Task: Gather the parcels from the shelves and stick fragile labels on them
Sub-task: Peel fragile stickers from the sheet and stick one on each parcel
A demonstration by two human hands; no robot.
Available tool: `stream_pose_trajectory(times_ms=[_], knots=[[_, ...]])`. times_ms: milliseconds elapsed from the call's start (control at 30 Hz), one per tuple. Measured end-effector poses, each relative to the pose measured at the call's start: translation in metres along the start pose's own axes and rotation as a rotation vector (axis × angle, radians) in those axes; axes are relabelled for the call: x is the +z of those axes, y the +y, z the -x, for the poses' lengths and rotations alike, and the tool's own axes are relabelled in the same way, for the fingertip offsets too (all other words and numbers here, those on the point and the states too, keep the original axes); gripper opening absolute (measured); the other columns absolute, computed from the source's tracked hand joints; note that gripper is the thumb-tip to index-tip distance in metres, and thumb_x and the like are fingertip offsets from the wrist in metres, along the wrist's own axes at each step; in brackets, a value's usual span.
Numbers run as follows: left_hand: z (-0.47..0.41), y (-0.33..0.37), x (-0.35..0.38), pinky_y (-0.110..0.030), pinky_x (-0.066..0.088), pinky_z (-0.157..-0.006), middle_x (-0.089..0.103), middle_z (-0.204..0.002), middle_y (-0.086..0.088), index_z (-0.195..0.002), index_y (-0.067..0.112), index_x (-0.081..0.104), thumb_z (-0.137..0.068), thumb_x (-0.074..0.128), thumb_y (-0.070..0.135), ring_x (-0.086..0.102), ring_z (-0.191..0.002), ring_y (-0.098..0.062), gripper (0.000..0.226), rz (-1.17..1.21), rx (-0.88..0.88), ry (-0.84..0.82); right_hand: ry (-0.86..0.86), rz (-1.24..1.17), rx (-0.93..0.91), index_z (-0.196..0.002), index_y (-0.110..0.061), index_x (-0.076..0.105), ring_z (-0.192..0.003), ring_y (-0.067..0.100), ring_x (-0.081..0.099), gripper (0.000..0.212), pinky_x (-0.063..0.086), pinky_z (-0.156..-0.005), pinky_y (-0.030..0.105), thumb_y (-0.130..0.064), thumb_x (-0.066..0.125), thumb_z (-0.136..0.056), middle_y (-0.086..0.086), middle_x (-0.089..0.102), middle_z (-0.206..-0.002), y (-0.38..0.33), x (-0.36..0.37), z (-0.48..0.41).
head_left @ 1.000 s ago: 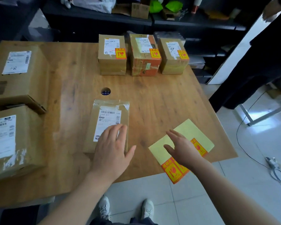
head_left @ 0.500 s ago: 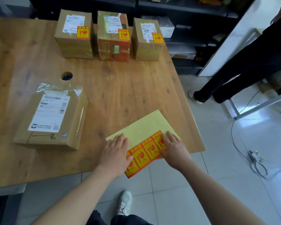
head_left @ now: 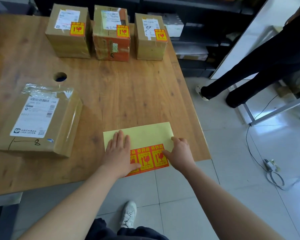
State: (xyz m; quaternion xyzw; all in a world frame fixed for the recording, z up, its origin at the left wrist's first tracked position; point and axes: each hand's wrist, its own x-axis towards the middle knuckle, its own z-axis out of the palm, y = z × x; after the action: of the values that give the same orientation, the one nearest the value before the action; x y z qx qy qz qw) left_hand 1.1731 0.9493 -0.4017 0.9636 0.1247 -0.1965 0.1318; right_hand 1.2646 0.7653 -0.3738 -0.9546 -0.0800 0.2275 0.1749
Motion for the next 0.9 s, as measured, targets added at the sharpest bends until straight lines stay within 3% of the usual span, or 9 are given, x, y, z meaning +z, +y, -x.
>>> stream_pose_trajectory(times_ms=[100,233,367,467,600,733,900], knots=[[0.001,-0.002,0.003,-0.042,-0.003,-0.116,-0.023,-0.153,-0.019,-0.149,0.01,-0.01,-0.077,0.05,0.072,-0.019,-0.142,-0.032,0.113,0.002,0.007,0.01,-0.079,-0.188,0.089,-0.123,-0.013,0.045,-0.091,0.019,0.062,0.046,0.057,-0.069,0.03,-0.025,0.068,-0.085,0.008,0.054,-0.117,-0.005,-0.002,-0.005],[0.002,-0.005,0.004,-0.041,-0.004,-0.116,-0.023,-0.154,-0.017,-0.149,0.012,-0.011,-0.076,0.05,0.072,-0.021,-0.142,-0.031,0.112,0.028,0.02,0.017,-0.169,-0.325,0.112,-0.113,-0.011,0.052,-0.078,0.013,0.068,0.031,0.056,-0.06,0.026,-0.024,0.065,-0.088,0.0,0.066,-0.095,-0.006,-0.001,-0.004],[0.006,-0.003,0.001,-0.041,0.0,-0.117,-0.016,-0.156,-0.013,-0.15,0.015,-0.002,-0.078,0.049,0.072,-0.014,-0.144,-0.028,0.105,0.124,-0.049,0.049,-0.257,-0.571,0.127,-0.108,-0.011,0.063,-0.075,0.015,0.071,0.019,0.058,-0.067,0.029,-0.022,0.06,-0.092,0.003,0.073,-0.087,-0.01,-0.006,0.002],[0.015,0.009,-0.007,-0.04,0.013,-0.115,0.004,-0.157,-0.009,-0.148,0.018,0.016,-0.082,0.047,0.068,0.005,-0.144,-0.028,0.088,0.196,-0.106,0.181,-0.31,-0.811,0.145,-0.108,-0.008,0.063,-0.082,0.023,0.072,0.019,0.058,-0.079,0.041,-0.018,0.061,-0.092,0.009,0.074,-0.092,-0.01,-0.01,0.003],[0.022,0.026,-0.023,-0.031,0.024,-0.109,0.028,-0.151,-0.007,-0.145,0.014,0.028,-0.088,0.05,0.054,0.027,-0.137,-0.023,0.073,0.549,-0.136,0.235,-0.421,-1.124,0.159,-0.112,-0.002,0.058,-0.087,0.03,0.07,0.023,0.057,-0.081,0.043,-0.012,0.06,-0.091,0.019,0.071,-0.099,-0.016,-0.014,0.007],[0.025,0.031,-0.037,-0.03,0.023,-0.11,0.026,-0.152,-0.005,-0.148,0.014,0.022,-0.089,0.054,0.049,0.026,-0.139,-0.019,0.076,0.841,-0.192,0.213,-0.503,-1.286,0.102,-0.112,0.002,0.057,-0.087,0.031,0.069,0.023,0.058,-0.08,0.043,-0.006,0.058,-0.091,0.023,0.069,-0.102,-0.033,-0.016,0.013],[0.032,0.018,-0.038,-0.041,0.018,-0.113,0.013,-0.154,-0.008,-0.147,0.017,0.018,-0.079,0.064,0.053,0.013,-0.14,-0.026,0.09,0.675,-0.319,0.403,-0.432,-1.334,0.071,-0.121,0.003,0.053,-0.098,0.036,0.067,0.03,0.055,-0.084,0.05,-0.002,0.055,-0.091,0.024,0.068,-0.108,-0.049,-0.016,0.013]])
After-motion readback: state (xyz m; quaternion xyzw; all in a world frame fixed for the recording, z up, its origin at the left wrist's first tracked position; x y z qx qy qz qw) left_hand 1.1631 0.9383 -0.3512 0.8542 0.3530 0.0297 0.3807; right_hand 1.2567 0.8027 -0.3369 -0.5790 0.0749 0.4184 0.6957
